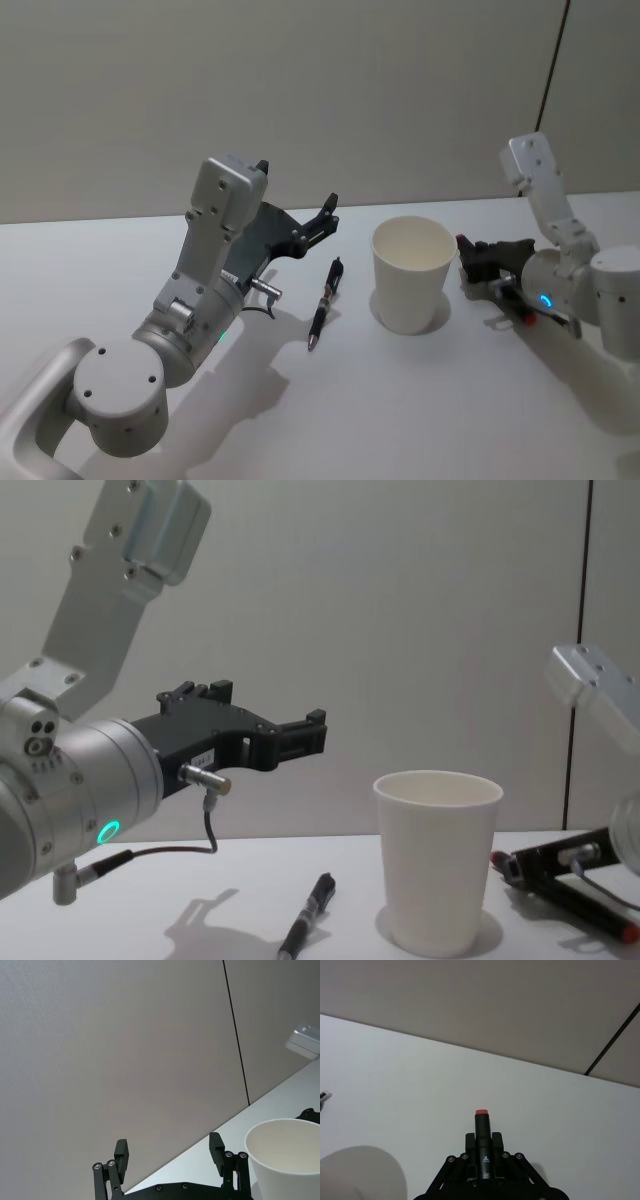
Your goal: Place the pen into the pen holder.
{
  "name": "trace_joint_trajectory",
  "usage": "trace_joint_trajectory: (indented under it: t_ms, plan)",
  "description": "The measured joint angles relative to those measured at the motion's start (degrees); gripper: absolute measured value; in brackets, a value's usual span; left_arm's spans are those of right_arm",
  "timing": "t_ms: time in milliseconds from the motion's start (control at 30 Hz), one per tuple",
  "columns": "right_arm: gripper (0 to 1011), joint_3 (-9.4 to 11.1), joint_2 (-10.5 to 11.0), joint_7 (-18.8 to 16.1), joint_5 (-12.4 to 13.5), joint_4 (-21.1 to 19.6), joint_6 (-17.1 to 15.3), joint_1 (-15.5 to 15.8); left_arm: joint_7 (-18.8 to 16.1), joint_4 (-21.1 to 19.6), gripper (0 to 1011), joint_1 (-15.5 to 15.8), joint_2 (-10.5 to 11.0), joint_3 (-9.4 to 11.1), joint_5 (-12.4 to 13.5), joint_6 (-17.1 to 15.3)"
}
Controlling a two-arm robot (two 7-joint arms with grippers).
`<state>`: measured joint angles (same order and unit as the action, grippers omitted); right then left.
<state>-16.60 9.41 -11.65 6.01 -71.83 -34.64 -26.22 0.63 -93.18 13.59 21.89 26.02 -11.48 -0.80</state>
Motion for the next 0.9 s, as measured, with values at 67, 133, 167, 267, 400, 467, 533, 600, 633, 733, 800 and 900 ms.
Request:
trace_joint_trajectory:
  t_ms: [67, 133, 167, 267, 400, 467, 533, 600, 633, 733, 800, 900]
  plan:
    - [180, 0.0, 0.0, 0.0, -0.2, -0.2, 0.3, -0.1, 0.0, 0.0, 1003, 0.0, 0.0, 0.0, 0.0, 0.0]
    - [180, 0.0, 0.0, 0.1, -0.4, -0.5, 0.7, -0.2, 0.0, 0.0, 1003, 0.0, 0.0, 0.0, 0.0, 0.0]
    - [180, 0.0, 0.0, 0.2, -0.6, -0.7, 1.1, -0.3, 0.0, 0.0, 1003, 0.0, 0.0, 0.0, 0.0, 0.0]
    - [180, 0.0, -0.1, 0.4, -0.9, -1.3, 1.7, -0.4, 0.0, 0.0, 1003, 0.0, 0.0, 0.0, 0.0, 0.0]
    - [180, -0.1, -0.2, 0.9, -1.6, -2.5, 3.1, -0.6, 0.0, 0.0, 1003, 0.0, 0.0, 0.0, 0.0, 0.0]
    - [180, -0.1, -0.2, 1.1, -1.9, -3.3, 4.0, -0.6, 0.0, 0.0, 1003, 0.0, 0.0, 0.0, 0.0, 0.0]
    - [180, -0.1, -0.3, 1.3, -2.1, -3.8, 4.5, -0.6, 0.0, 0.0, 1003, 0.0, 0.0, 0.0, 0.0, 0.0]
    - [180, -0.1, -0.3, 1.5, -2.5, -4.6, 5.4, -0.7, 0.0, 0.0, 1003, 0.0, 0.0, 0.0, 0.0, 0.0]
    - [180, -0.1, -0.3, 1.7, -2.7, -4.8, 5.8, -0.8, 0.0, 0.0, 1003, 0.0, 0.0, 0.0, 0.0, 0.0]
    - [180, -0.1, -0.4, 2.0, -3.2, -5.9, 7.0, -0.9, 0.0, 0.0, 1003, 0.0, 0.0, 0.0, 0.0, 0.0]
    - [180, -0.2, -0.4, 2.2, -3.5, -6.4, 7.7, -0.9, 0.0, 0.0, 1003, 0.0, 0.0, 0.0, 0.0, 0.0]
    - [180, -0.2, -0.5, 2.6, -4.0, -7.4, 9.0, -1.1, 0.0, 0.0, 1003, 0.0, 0.0, 0.0, 0.0, 0.0]
